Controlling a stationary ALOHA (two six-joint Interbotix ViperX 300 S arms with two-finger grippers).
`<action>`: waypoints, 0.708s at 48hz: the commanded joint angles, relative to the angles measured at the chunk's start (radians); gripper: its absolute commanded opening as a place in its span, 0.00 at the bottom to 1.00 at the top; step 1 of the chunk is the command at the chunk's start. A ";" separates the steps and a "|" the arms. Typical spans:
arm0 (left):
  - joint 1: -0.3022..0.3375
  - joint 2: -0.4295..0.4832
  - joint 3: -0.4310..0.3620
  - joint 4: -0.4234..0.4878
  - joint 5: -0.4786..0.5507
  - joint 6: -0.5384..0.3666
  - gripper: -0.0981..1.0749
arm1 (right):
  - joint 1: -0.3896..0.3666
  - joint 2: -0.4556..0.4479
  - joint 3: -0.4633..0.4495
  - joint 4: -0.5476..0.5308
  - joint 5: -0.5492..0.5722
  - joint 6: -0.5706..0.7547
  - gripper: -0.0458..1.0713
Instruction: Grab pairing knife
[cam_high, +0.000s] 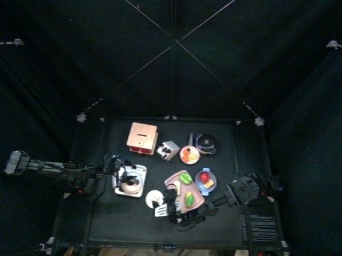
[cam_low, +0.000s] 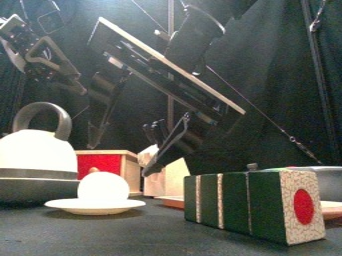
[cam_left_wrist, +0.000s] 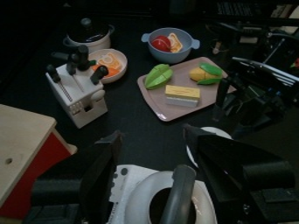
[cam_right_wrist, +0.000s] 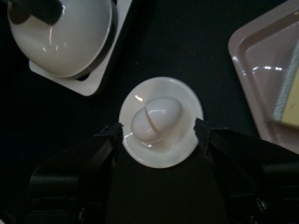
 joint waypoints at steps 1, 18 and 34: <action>-0.002 0.000 -0.017 0.000 -0.006 0.000 0.88 | -0.002 -0.100 0.040 -0.031 0.008 0.002 0.90; 0.008 0.002 -0.021 -0.008 0.002 -0.003 0.87 | -0.015 -0.291 0.279 -0.173 0.034 0.002 0.89; 0.026 0.020 -0.034 -0.008 0.002 -0.014 0.88 | -0.077 -0.405 0.428 -0.336 0.040 0.000 0.89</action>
